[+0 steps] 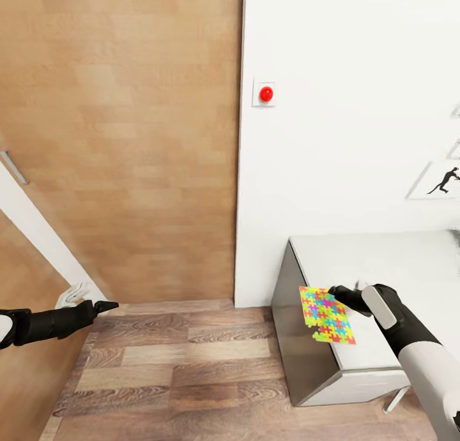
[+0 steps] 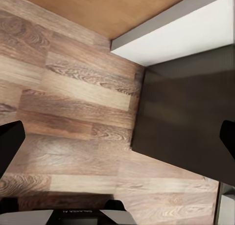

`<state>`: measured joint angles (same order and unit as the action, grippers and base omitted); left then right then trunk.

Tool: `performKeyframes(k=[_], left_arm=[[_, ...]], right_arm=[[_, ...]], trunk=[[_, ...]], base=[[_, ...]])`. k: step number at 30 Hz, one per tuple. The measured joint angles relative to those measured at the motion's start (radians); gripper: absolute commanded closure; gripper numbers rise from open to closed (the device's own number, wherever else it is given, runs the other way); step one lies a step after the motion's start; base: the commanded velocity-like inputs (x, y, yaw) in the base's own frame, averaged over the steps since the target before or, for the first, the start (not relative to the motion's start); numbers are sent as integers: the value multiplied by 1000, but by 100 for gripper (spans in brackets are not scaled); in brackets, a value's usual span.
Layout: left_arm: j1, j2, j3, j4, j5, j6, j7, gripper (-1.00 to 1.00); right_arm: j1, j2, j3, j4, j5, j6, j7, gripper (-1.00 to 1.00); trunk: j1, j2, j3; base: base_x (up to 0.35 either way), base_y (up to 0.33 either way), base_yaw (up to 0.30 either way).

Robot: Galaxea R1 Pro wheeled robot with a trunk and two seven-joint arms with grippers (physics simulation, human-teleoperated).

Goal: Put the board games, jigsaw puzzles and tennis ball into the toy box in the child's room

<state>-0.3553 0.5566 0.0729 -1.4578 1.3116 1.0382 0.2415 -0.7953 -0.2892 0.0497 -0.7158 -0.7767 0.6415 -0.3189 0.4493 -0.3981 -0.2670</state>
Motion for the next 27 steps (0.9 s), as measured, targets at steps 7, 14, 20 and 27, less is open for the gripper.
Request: performKeyframes(k=[7,14,20,27], left_arm=[[0,0,-1,0,0,0,0,-100],[0,0,-2,0,-1,0,0,-100],[0,0,-1,0,0,0,0,-100],[0,0,-1,0,-1,0,0,-100]], right_arm=[[8,-3,-1,-71,-3,3,0,-100],[50,-4,1,-261,-12,29,-1,-100],[259,-5,-102,-681,-85,190,22,-100],[587,10,-303,-875,-232,224,465,-100]], trunk=[[0,0,11],[0,0,21],[0,0,30],[0,0,32]], base=[[0,0,-124],[0,0,-124],[0,0,-45],[0,0,-4]])
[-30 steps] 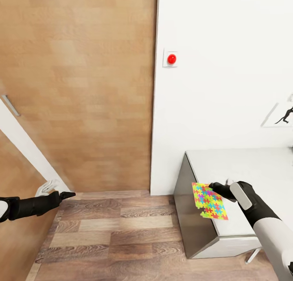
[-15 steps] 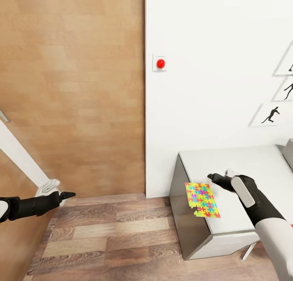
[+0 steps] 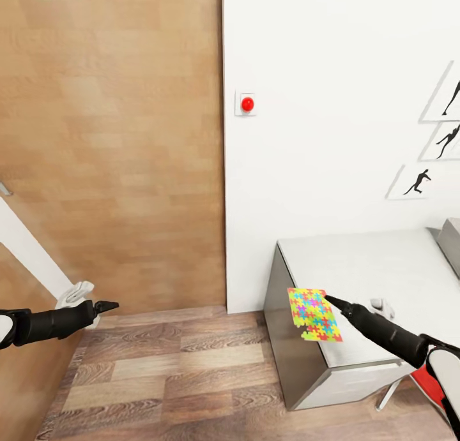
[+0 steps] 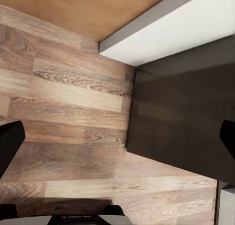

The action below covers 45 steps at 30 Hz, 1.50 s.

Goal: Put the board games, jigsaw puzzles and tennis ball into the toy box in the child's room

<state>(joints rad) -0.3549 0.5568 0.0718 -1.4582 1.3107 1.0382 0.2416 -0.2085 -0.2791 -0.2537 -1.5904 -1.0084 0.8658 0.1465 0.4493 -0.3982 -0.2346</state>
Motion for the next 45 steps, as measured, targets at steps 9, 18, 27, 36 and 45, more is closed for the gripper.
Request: performKeyframes(k=[9,18,27,36,45], left_arm=[[0,0,1,0,0,0,0,-100],[0,-2,1,0,1,-1,0,-100],[0,-7,-35,0,0,-4,1,-100],[-1,-42,-38,0,0,-4,1,-100],[-1,-44,-39,0,0,-3,0,-100]], right_arm=[[113,3,-26,-7,2,-242,389,-100],[116,-4,-43,-2,-2,-250,412,-100],[116,-11,-97,-7,0,-249,505,-100],[116,-15,-122,-7,1,-249,564,-100],[116,-15,-124,-6,2,-251,598,-100]], trunk=[[0,0,0],[0,0,0],[0,0,1],[0,0,11],[0,0,25]], base=[[0,0,0],[0,-2,0],[0,-206,48],[0,-301,182],[0,-251,59]])
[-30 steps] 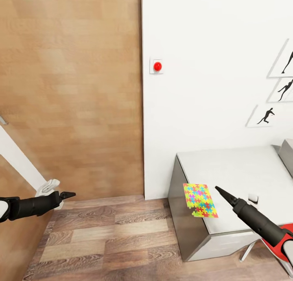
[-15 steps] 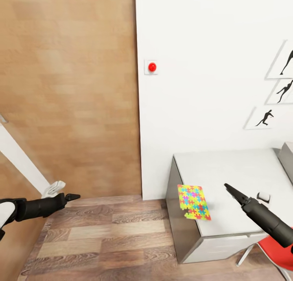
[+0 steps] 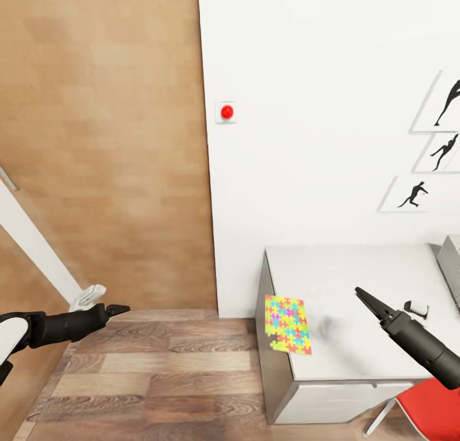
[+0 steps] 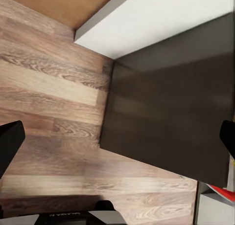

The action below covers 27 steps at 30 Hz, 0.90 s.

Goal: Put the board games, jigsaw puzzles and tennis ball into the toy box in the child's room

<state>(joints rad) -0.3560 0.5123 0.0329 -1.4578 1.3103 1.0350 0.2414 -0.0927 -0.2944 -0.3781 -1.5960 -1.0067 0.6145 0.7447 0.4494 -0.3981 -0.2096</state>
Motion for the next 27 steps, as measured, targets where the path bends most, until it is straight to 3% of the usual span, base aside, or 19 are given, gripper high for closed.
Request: performKeyframes(k=[19,27], left_arm=[[1,0,-1,0,0,0,0,-100],[1,0,-1,0,0,0,0,-100]], right_arm=[[1,1,0,1,0,-2,35,-100],[0,1,-2,0,1,-2,37,-100]], trunk=[[0,0,32],[0,0,45]], base=[[0,-21,1],[0,-238,0]])
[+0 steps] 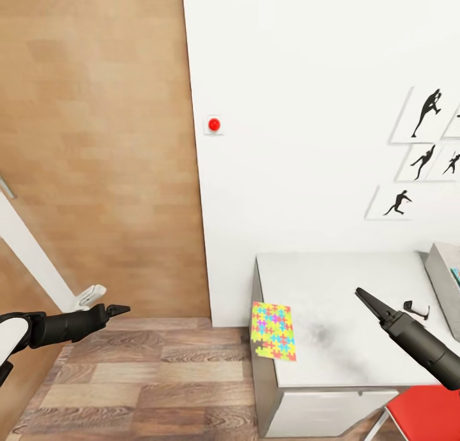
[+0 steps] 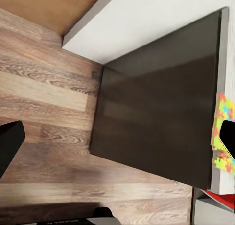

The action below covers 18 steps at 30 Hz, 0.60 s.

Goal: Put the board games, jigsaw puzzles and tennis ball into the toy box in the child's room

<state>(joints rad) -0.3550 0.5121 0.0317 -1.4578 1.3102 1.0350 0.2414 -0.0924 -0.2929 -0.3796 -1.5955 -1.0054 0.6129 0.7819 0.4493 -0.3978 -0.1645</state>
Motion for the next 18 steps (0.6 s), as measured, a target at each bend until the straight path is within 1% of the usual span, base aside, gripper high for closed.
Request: performKeyframes(k=[5,9,15,18], left_arm=[[0,0,0,0,0,0,0,-100],[0,0,0,0,0,0,0,-100],[0,0,0,0,0,0,1,-100],[0,0,0,0,0,0,1,-100]], right_arm=[[1,0,0,0,0,0,0,-100],[1,-1,0,0,0,0,0,-100],[0,1,-17,0,-1,0,0,-100],[0,1,-21,1,-1,0,0,-100]], trunk=[[0,0,8],[0,0,13],[0,0,14],[0,0,15]], base=[[0,-277,0],[12,-108,0],[152,-164,0],[107,-84,0]])
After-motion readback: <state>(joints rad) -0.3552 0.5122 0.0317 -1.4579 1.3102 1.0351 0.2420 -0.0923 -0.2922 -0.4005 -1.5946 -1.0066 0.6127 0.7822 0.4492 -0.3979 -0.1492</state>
